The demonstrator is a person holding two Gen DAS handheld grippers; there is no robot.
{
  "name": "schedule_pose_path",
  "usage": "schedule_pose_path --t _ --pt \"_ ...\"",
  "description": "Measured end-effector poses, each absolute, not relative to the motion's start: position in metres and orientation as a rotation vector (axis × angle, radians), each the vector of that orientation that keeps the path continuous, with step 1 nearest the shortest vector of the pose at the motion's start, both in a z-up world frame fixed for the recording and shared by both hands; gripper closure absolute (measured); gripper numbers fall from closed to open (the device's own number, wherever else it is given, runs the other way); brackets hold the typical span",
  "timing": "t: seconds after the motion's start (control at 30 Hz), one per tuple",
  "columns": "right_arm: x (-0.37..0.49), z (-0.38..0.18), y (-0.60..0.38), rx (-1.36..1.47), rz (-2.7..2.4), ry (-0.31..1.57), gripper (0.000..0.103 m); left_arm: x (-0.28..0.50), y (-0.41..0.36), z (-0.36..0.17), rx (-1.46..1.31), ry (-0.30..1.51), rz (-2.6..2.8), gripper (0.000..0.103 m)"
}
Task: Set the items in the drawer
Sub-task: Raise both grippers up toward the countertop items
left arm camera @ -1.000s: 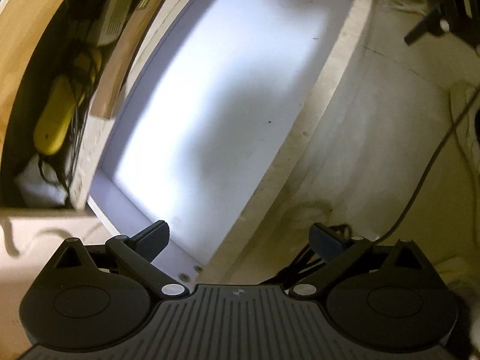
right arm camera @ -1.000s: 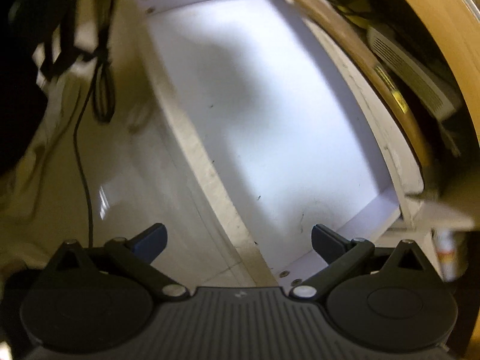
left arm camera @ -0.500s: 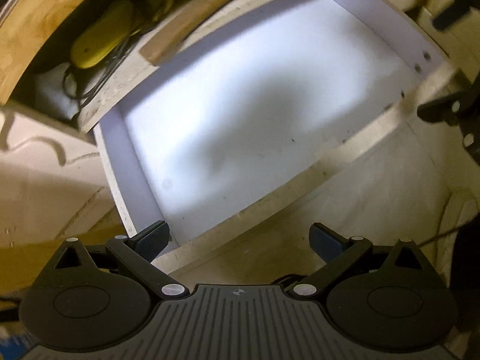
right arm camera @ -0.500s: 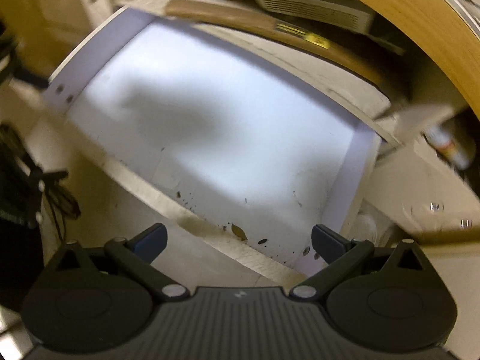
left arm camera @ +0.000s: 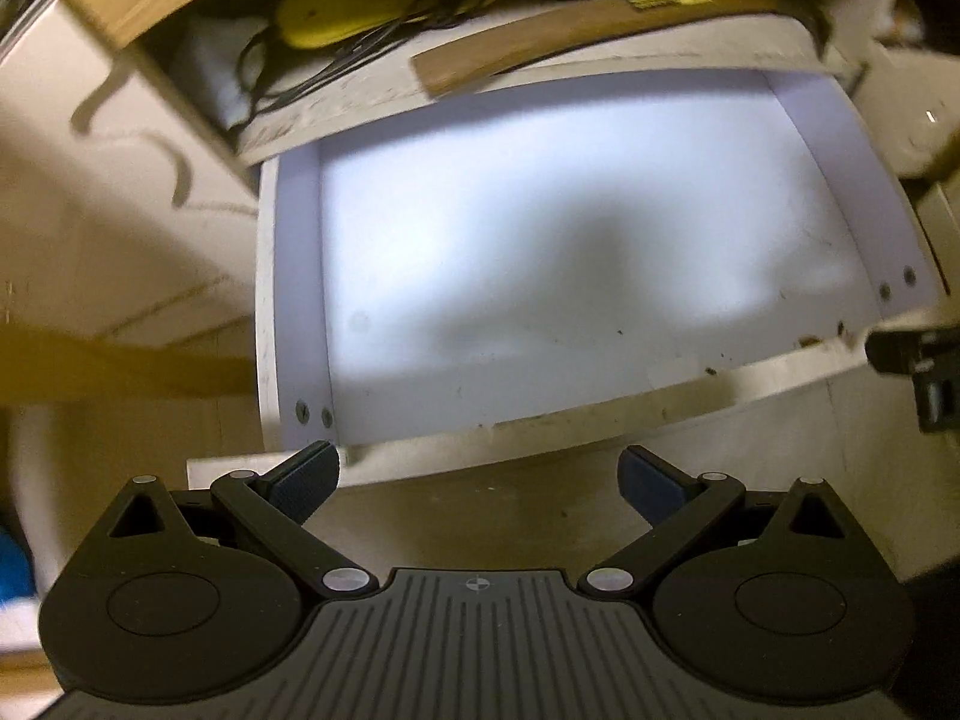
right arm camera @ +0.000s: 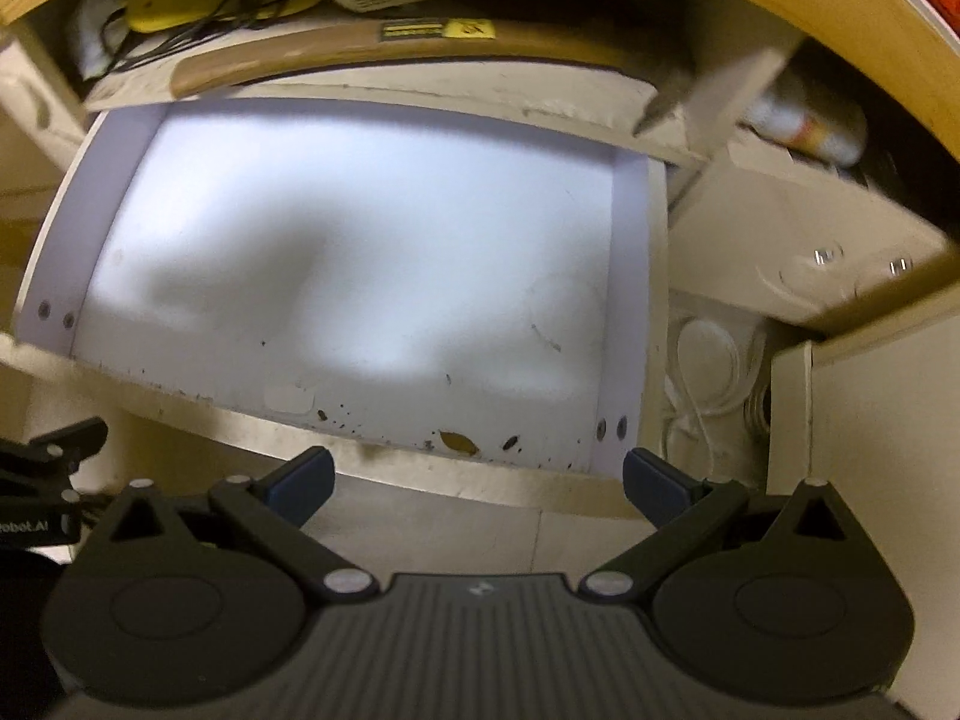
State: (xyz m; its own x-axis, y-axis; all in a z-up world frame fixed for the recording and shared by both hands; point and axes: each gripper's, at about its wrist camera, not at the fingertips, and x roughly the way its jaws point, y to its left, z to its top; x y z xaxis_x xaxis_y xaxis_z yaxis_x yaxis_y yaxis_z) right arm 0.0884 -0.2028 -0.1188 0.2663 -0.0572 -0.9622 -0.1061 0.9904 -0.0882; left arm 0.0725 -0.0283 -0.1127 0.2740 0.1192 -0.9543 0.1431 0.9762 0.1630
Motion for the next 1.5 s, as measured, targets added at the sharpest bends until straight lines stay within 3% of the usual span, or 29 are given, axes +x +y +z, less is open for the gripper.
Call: schedule_pose_path --t 0.7,1.5 --pt "0.086 -0.107 -0.210 -0.037 -0.047 1.283 0.000 0.070 -0.015 -0.108 0.100 1.260 0.062 0.000" --pt "0.081 -0.030 -0.203 -0.080 -0.023 0.774 0.000 0.079 -0.025 -0.032 0.059 0.770 0.058 0.000"
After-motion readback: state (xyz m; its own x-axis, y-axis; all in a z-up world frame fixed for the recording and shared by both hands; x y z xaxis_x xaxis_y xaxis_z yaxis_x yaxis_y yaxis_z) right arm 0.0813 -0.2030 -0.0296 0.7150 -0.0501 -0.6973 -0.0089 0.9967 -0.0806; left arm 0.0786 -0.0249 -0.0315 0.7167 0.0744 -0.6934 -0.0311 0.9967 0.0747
